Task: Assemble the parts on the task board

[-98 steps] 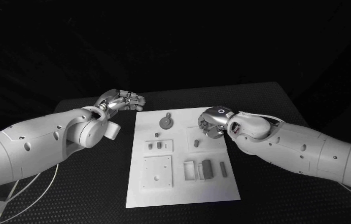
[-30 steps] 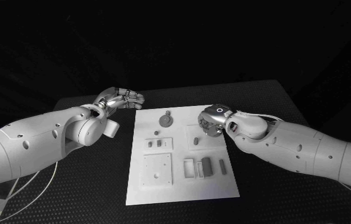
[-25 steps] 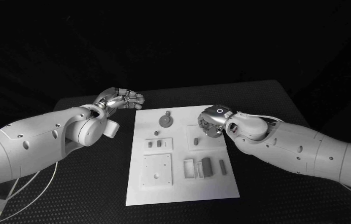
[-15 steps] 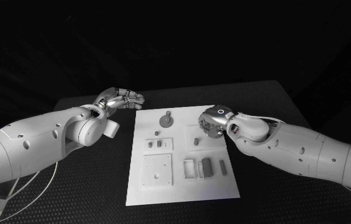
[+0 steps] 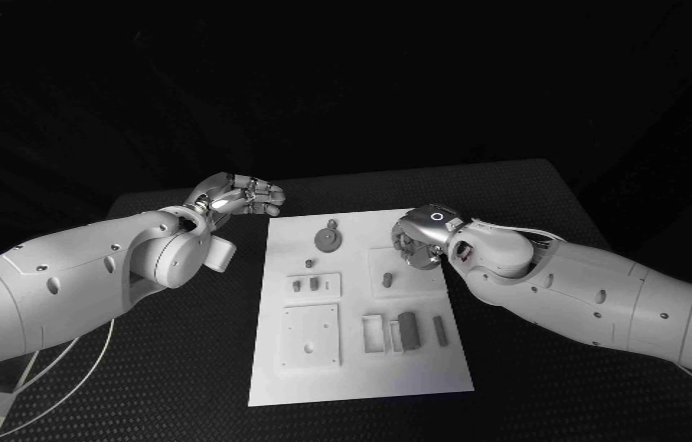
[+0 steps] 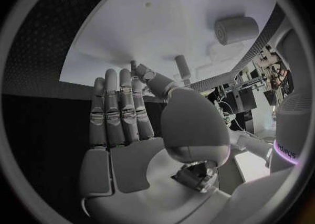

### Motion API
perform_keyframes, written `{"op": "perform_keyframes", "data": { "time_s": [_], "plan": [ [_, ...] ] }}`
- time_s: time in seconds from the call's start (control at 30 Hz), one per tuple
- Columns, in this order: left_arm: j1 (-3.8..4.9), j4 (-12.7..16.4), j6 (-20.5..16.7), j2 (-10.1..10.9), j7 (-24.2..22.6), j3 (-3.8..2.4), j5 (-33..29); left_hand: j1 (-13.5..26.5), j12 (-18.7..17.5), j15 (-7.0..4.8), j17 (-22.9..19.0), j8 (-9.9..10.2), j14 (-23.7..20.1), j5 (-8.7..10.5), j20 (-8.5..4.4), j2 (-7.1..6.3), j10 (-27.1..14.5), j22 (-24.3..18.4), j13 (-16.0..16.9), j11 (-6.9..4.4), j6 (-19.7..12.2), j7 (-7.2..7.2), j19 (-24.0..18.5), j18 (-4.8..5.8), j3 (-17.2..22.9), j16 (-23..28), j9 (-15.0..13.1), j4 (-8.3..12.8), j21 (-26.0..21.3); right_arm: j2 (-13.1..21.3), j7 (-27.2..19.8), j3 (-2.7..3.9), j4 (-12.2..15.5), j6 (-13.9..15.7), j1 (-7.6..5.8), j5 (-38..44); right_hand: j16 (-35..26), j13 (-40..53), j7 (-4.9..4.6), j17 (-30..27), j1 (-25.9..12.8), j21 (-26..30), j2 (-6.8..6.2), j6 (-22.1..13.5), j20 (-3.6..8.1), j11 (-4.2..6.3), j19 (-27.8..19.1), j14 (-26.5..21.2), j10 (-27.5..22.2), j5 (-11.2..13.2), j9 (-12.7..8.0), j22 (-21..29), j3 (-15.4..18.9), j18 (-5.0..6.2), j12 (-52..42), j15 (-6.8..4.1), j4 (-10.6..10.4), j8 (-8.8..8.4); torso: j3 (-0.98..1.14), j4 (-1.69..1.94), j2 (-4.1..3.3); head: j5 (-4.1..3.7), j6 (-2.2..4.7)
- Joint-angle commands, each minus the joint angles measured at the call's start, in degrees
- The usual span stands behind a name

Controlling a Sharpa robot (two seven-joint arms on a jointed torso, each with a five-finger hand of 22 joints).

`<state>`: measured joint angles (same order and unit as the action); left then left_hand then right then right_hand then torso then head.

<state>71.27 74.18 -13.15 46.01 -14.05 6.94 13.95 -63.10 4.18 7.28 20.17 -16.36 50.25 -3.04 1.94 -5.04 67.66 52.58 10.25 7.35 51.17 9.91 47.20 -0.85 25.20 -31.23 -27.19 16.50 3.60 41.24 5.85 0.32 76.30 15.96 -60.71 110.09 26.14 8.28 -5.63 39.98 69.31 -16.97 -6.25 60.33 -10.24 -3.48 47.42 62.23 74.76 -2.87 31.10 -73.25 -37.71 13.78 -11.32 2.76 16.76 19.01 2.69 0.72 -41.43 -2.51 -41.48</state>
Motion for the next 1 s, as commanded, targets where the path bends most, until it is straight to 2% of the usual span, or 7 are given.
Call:
{"op": "perform_keyframes", "data": {
  "time_s": [0.03, 0.23, 0.33, 0.43, 0.63, 0.83, 1.0],
  "plan": [
    [0.03, 0.0, 0.5, -0.1, -0.6, -0.04, -0.3, -0.1, -0.1, 0.31, 0.1, -0.2, 0.2, 0.06, -0.05, 0.41, -0.6, -0.1, -0.1, -0.01, -0.4, -0.02, -0.3, 0.21, -0.2, 0.3, 0.1, 0.1, 0.2, 0.3, 0.2, 0.28, 0.6, -0.2, -0.16, -1.0, 0.2, 0.1, -0.09, 0.1, 0.2, -0.3, 0.32, 0.5, -0.06, 0.06, 0.3, 0.5, 0.3, 0.1, 0.0, -0.1, -0.2, 0.50, -0.4, 0.03, 0.0, 0.39, 0.03, -0.03, -0.02, 0.00, 0.03],
    [0.03, 0.0, 0.5, -0.1, -0.5, -0.04, -0.3, -0.1, -0.1, 0.31, 0.1, -0.2, 0.2, 0.06, -0.04, 0.40, -0.6, -0.1, -0.1, -0.01, -0.4, -0.02, -0.3, 0.21, -0.2, 0.3, 0.1, 0.1, 0.2, 1.4, 0.3, 0.98, 2.5, -2.0, -1.04, -3.1, 0.2, 0.1, -0.09, 0.1, 0.2, -0.2, 0.33, 0.5, -0.07, 0.06, 0.3, 0.5, 0.3, 0.1, 0.0, -0.1, -0.2, 0.51, -0.3, 0.02, 0.0, 0.39, -0.03, -0.01, 0.02, 0.03, 0.07],
    [0.03, 0.0, 0.5, 0.0, -0.5, -0.04, -0.3, -0.1, -0.1, 0.31, 0.1, -0.2, 0.2, 0.06, -0.04, 0.39, -0.6, -0.1, -0.1, -0.01, -0.4, -0.02, -0.3, 0.21, -0.2, 0.4, 0.1, 0.1, 0.2, 2.2, 0.5, 2.20, 4.2, -2.8, -1.22, -4.4, 0.2, 0.1, -0.10, 0.1, 0.2, -0.2, 0.36, 0.5, -0.08, 0.06, 0.3, 0.5, 0.3, 0.1, 0.0, -0.1, -0.2, 0.51, -0.3, 0.03, 0.0, 0.38, -0.04, -0.02, -0.02, 0.09, 0.08],
    [0.03, 0.0, 0.5, 0.0, -0.5, -0.04, -0.3, -0.1, -0.1, 0.31, 0.1, -0.2, 0.2, 0.06, -0.04, 0.39, -0.6, -0.1, -0.1, -0.01, -0.4, -0.02, -0.3, 0.21, -0.2, 0.4, 0.1, 0.1, 0.2, 2.7, 0.6, 2.76, 5.8, -2.7, -1.29, -5.0, 0.1, 0.1, -0.11, 0.1, 0.1, -0.2, 0.39, 0.4, -0.09, 0.05, 0.3, 0.5, 0.3, 0.1, 0.0, -0.1, -0.2, 0.51, -0.3, 0.03, 0.0, 0.37, -0.05, -0.08, -0.01, 0.30, 0.12],
    [0.03, 0.0, 0.4, 0.0, -0.5, -0.04, -0.3, -0.1, -0.1, 0.31, 0.1, -0.2, 0.2, 0.06, -0.04, 0.38, -0.6, -0.1, -0.1, -0.01, -0.4, -0.02, -0.3, 0.21, -0.2, 0.4, 0.1, 0.1, 0.2, 3.1, 0.2, 3.26, 8.8, -0.8, -1.34, -6.0, 0.1, 0.1, -0.12, 0.2, 0.1, -0.2, 0.43, 0.4, -0.10, 0.04, 0.3, 0.5, 0.3, 0.1, 0.0, -0.1, -0.2, 0.51, -0.3, 0.04, 0.0, 0.35, -0.05, -0.07, -0.01, 0.96, 0.19],
    [0.03, -0.2, 0.3, -0.1, -0.6, -0.04, -0.3, -0.1, -0.1, 0.31, 0.2, -0.2, 0.3, 0.06, -0.04, 0.39, -0.6, -0.2, -0.1, -0.01, -0.4, -0.02, -0.3, 0.21, -0.2, 0.4, 0.1, 0.1, 0.2, 2.2, -1.1, 3.27, 11.4, 1.2, -1.33, -7.7, 0.1, 0.1, -0.12, 0.2, 0.1, -0.2, 0.44, 0.4, -0.10, 0.04, 0.3, 0.5, 0.3, 0.1, 0.0, -0.1, -0.2, 0.53, -0.3, 0.05, 0.0, 0.34, -0.03, 0.04, 0.01, 3.05, -0.03],
    [0.04, -0.4, 0.0, -0.2, -0.8, -0.04, -0.3, -0.2, -0.1, 0.31, 0.2, -0.2, 0.3, 0.06, -0.04, 0.39, -0.6, -0.2, -0.1, -0.02, -0.4, -0.02, -0.3, 0.20, -0.2, 0.5, 0.1, 0.1, 0.2, 0.6, -1.9, 3.26, 13.3, 1.9, -1.16, -6.9, 0.1, 0.1, -0.13, 0.2, 0.1, -0.2, 0.47, 0.4, -0.11, 0.03, 0.3, 0.5, 0.3, 0.1, 0.0, -0.1, -0.2, 0.54, -0.2, 0.07, 0.0, 0.32, -0.03, -0.02, 0.01, 5.48, -0.57]
  ]
}}
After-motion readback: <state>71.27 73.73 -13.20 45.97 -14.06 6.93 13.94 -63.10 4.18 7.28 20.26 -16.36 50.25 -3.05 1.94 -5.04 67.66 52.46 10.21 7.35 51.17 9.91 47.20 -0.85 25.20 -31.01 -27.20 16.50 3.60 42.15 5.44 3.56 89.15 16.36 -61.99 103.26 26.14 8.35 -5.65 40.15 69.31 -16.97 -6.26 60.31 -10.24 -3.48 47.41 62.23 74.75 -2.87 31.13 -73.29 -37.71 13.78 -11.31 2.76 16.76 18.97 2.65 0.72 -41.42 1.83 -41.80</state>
